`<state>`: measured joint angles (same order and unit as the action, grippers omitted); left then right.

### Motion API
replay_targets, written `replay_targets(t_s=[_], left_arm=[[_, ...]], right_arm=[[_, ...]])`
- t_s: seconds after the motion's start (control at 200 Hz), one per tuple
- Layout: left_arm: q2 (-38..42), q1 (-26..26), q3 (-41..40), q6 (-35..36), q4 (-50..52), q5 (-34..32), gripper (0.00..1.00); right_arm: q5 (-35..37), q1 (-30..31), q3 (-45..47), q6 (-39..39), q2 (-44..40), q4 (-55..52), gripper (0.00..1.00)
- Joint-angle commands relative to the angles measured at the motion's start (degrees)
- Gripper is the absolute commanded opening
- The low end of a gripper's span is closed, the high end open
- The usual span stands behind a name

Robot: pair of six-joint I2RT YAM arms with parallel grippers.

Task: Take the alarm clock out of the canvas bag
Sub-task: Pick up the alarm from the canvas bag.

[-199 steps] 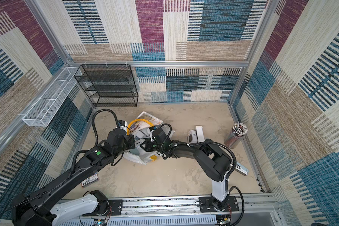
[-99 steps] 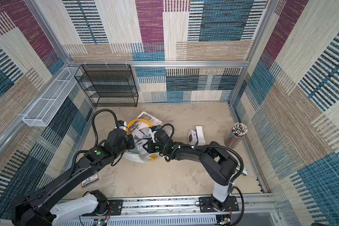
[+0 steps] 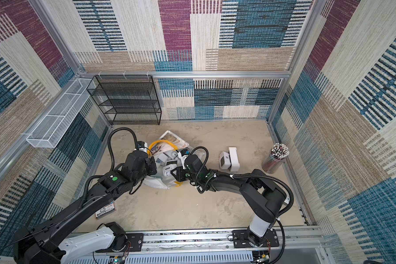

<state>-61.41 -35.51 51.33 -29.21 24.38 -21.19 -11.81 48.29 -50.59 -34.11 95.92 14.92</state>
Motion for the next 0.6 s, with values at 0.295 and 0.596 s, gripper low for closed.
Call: replay_targets(t_s=[0.295,0.596], left_arm=[[0.2,0.0,0.3,-0.8,2.0,-1.7,0.0],[1.1,0.0,-0.1,-0.8,2.0,-2.2,0.0]], right_arm=[[2.9,0.0,3.3,2.4,-4.2,4.5,0.26],[5.9,0.0,6.6,3.0,-7.9,6.7,0.25]])
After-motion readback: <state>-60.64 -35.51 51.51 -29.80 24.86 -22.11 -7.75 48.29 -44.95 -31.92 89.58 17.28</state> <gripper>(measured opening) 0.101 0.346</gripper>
